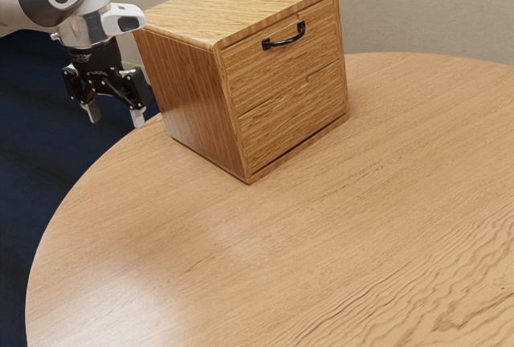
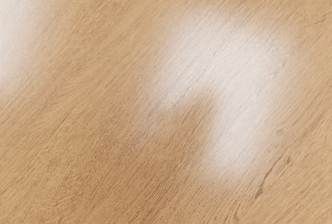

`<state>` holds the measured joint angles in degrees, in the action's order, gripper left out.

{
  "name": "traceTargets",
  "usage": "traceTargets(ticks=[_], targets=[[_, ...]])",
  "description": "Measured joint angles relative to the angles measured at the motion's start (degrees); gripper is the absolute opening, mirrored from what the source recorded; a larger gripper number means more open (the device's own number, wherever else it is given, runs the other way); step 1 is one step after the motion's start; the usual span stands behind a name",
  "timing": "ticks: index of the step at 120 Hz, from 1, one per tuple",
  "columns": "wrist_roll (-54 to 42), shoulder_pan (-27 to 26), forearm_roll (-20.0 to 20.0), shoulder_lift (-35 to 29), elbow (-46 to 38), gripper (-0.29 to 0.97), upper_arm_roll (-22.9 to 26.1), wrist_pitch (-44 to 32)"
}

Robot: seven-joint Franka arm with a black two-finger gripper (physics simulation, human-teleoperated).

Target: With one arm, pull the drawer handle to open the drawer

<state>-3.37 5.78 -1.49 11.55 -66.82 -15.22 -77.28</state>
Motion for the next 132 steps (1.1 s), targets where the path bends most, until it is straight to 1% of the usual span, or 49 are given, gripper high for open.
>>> traceTargets(ticks=[29,38,47,56,83,89,94,99,104,109,121,125,132], targets=[[-0.2,0.3,0.3,-0.3,0.5,0.68,0.0,0.0],[-0.2,-1.2,-0.6,-5.7,3.2,0.68,1.0,0.2],[-0.5,-5.4,-1.2,-10.3,3.8,0.68,1.5,0.3],[-1.0,-10.5,-1.3,-11.8,3.9,0.68,1.7,0.4],[-2.1,-25.1,-1.5,-10.7,2.0,0.68,1.0,0.6],[-2.3,-27.5,-1.5,-10.1,1.8,0.68,0.9,0.6],[-2.4,-28.4,-1.5,-9.4,1.7,0.68,0.9,0.6],[-2.5,-27.7,-1.4,-9.0,1.7,0.68,0.9,0.6],[-2.7,-25.1,-1.4,-8.9,1.7,0.68,0.9,0.6],[-2.8,-21.0,-1.4,-8.9,1.7,0.68,0.9,0.6],[-3.0,-9.0,-1.0,-9.0,1.7,0.68,1.3,0.6],[-3.1,-5.8,0.2,-9.0,1.7,0.68,1.4,0.6],[-3.2,-2.1,4.0,-9.0,1.2,0.68,1.3,0.6]])
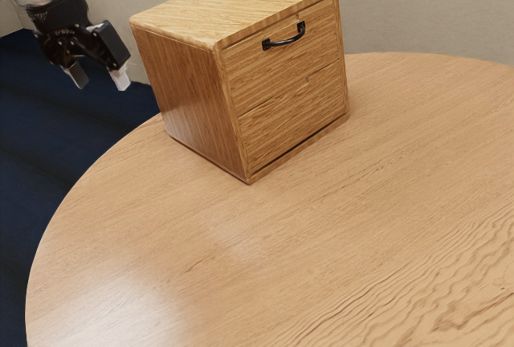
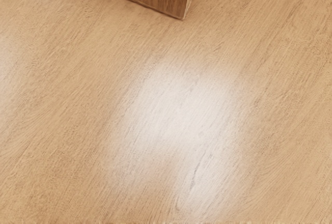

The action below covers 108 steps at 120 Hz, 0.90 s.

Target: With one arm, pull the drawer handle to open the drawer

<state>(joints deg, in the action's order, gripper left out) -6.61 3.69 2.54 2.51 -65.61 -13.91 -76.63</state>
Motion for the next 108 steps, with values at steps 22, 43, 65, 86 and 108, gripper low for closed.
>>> traceTargets(ticks=[22,43,65,86,108], targets=[[1.7,-9.0,3.5,0.8,-2.4,0.68,0.2,0.2],[2.1,-28.2,-6.7,1.2,-5.6,0.68,2.4,-5.9],[-4.0,-17.0,-12.6,10.0,0.6,0.68,9.8,-13.7],[-11.1,-6.2,-14.1,16.9,11.6,0.68,17.3,-16.0],[-16.6,-4.6,-14.6,20.4,14.2,0.68,19.5,-16.9]])
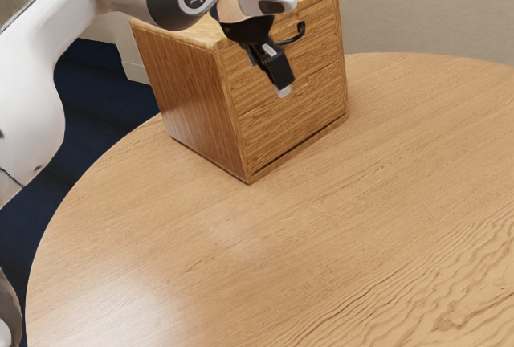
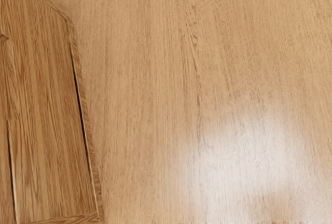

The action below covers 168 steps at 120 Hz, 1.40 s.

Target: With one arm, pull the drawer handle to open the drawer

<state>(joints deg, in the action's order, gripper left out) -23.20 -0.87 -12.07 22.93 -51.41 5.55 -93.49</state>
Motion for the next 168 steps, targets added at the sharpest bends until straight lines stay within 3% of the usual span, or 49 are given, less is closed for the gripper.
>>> traceTargets(ticks=[21,48,62,77,95,122,168], targets=[[-3.9,0.5,-1.4,3.2,2.4,0.68,-0.3,-1.1],[-8.2,-0.4,-4.5,7.7,4.3,0.68,-0.9,-7.6],[-9.6,-1.3,-7.5,8.4,4.8,0.68,-1.0,-5.0],[-11.1,-3.0,-13.6,10.0,8.4,0.68,-1.1,-2.4],[-12.8,-3.1,-17.6,11.3,9.4,0.68,-0.7,-4.3],[-14.6,-2.7,-16.7,13.0,9.6,0.68,0.2,-12.8],[-16.5,0.3,-14.4,16.2,12.8,0.68,0.4,-18.9]])
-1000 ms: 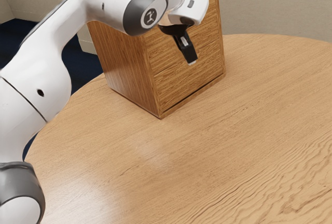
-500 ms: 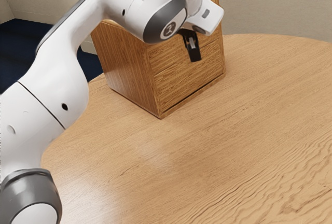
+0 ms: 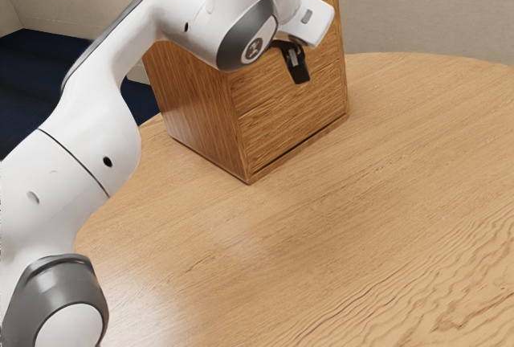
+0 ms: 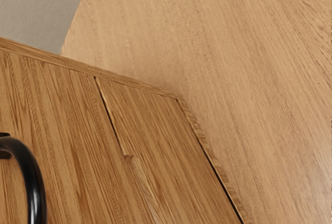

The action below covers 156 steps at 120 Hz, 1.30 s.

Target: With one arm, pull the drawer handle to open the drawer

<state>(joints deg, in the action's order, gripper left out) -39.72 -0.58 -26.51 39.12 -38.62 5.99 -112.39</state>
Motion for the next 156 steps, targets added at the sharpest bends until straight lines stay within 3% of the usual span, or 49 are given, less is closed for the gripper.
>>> traceTargets(ticks=[81,156], targets=[[-1.4,2.3,2.8,1.2,0.2,0.68,-0.3,-1.2],[-2.0,4.1,2.9,0.8,1.8,0.68,-0.8,1.3]])
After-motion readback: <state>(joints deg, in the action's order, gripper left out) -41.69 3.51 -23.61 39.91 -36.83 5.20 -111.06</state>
